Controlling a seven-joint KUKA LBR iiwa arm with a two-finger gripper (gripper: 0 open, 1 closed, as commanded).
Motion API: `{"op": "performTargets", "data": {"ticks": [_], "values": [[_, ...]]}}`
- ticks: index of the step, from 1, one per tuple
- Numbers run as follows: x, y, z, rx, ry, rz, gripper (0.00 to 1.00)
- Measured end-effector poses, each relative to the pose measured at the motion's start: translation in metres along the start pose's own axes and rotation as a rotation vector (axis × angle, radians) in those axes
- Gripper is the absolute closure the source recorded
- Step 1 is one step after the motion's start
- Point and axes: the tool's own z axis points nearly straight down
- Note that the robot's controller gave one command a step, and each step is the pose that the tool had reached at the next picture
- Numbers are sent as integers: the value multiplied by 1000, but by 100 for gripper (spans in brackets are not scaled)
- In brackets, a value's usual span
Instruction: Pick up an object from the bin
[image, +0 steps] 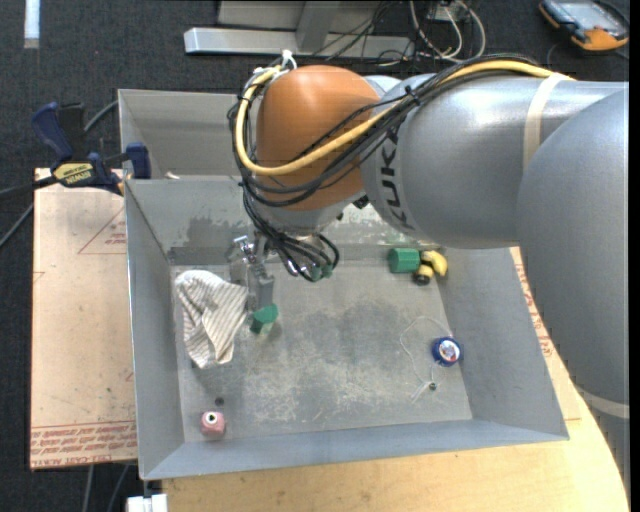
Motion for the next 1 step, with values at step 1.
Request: {"op": "performTargets", "data": {"ticks": [1], "values": [[-14, -1, -32, -1, 4, 29, 100]]}}
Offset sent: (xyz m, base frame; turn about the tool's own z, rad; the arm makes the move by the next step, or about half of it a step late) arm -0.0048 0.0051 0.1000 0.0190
